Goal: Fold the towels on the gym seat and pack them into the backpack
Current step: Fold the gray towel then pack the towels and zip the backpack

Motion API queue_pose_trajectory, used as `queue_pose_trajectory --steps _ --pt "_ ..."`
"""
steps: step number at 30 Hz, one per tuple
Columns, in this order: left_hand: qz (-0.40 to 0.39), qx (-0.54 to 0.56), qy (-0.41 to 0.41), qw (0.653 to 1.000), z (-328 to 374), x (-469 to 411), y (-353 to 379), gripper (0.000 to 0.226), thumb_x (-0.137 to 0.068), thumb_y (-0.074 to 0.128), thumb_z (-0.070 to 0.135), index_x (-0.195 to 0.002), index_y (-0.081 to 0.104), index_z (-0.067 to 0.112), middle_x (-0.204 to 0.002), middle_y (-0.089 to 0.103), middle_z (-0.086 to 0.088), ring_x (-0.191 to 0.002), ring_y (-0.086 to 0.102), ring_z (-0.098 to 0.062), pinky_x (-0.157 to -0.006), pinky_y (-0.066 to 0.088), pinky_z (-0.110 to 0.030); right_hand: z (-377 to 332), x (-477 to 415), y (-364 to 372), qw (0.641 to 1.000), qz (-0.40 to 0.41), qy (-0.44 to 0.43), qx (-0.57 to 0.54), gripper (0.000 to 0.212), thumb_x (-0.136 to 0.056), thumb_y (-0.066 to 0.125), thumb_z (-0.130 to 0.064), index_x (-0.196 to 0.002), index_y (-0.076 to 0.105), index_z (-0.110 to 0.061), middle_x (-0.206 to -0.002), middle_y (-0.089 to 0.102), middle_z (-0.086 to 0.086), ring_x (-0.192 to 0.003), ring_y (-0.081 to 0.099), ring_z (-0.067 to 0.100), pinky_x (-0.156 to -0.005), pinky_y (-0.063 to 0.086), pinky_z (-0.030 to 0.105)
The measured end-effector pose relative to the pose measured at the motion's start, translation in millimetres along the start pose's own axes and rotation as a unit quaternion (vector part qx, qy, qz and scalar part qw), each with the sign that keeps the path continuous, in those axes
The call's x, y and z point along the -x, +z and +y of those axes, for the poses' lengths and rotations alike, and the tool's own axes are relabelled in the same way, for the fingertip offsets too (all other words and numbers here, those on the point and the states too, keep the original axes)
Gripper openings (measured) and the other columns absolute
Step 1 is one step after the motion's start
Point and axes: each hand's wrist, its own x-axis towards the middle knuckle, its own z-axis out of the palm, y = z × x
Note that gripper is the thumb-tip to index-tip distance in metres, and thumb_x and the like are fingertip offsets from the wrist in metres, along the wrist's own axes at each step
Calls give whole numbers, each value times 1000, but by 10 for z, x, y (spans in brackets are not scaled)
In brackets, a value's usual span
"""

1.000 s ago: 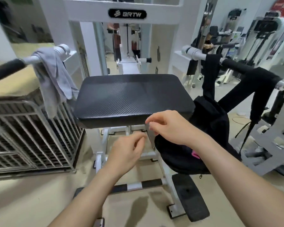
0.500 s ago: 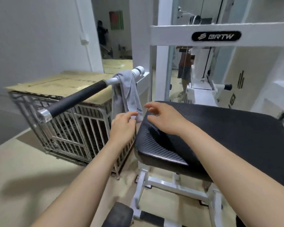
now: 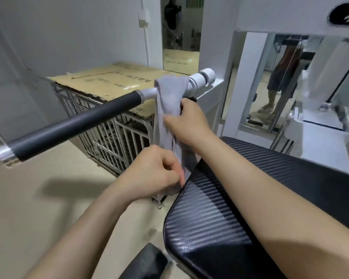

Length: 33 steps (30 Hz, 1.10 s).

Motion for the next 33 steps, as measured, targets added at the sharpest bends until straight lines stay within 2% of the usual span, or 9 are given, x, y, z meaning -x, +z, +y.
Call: queue_pose_trajectory --steps 4,7,11,14,16,19,23,26,33 --pt "-205 -18 5 979 123 349 -221 22 -64 57 18 -71 77 26 -72 60 -26 -54 46 -37 -51 38 -32 -12 176 240 996 -9 -1 -87 28 -87 54 -15 -60 46 -15 -58 47 -2 -58 44 17 -56 35 30" --pt "-300 -59 27 952 181 529 -156 26 -73 57 14 -83 77 27 -74 65 -17 -52 52 -25 -49 43 -26 -13 268 384 991 68 26 -115 16 -89 53 -25 -95 58 -11 -94 61 9 -89 58 25 -73 49 38" --pt "-426 -71 95 897 183 751 -232 26 -82 61 9 -101 74 20 -66 64 2 -60 55 -9 -58 43 -22 -124 377 392 977 133 61 -154 24 -90 51 -18 -67 44 -16 -67 47 1 -63 42 14 -58 35 29" --pt "-350 63 72 932 214 924 -465 16 -91 64 16 -104 73 21 -59 62 5 -54 56 -6 -58 48 -21 -319 679 440 985 65 38 -157 21 -91 53 -18 -72 46 -13 -66 46 -2 -64 41 10 -59 36 28" --pt "-115 124 138 976 194 948 -653 12 -85 68 16 -92 75 22 -62 66 2 -55 61 -8 -56 49 -20 -436 950 454 994 -37 -44 -91 11 -89 56 -17 -82 49 -15 -74 50 -6 -70 47 8 -65 44 28" --pt "88 -76 286 951 125 905 -851 31 -75 64 9 -101 72 24 -95 70 12 -92 65 -3 -79 50 -22 -647 1357 395 978 -198 -69 -4 20 -85 64 -13 -85 59 -32 -81 63 -18 -81 59 -3 -72 48 16" --pt "-175 -113 194 959 -72 993 -794 30 -84 63 34 -114 64 31 -105 69 13 -98 65 -6 -87 51 -37 -761 1808 239 964 -257 -25 68 9 -80 72 -11 -82 64 -6 -80 64 8 -75 59 21 -67 47 36" --pt "-284 18 132 949 -159 1131 -603 36 -86 71 32 -120 60 29 -83 70 -2 -66 61 -8 -60 49 -25 -717 2143 191 973 -207 -7 104 19 -78 76 -20 -79 61 -8 -71 57 2 -62 49 8 -58 41 25" --pt "-196 -59 178 962 -50 1393 -323 14 -73 78 8 -75 70 20 -71 67 2 -64 57 -1 -61 45 -20 -495 2791 -195 985 -122 97 77 12 -76 78 -16 -79 67 -19 -54 49 -6 -51 41 4 -50 33 20"
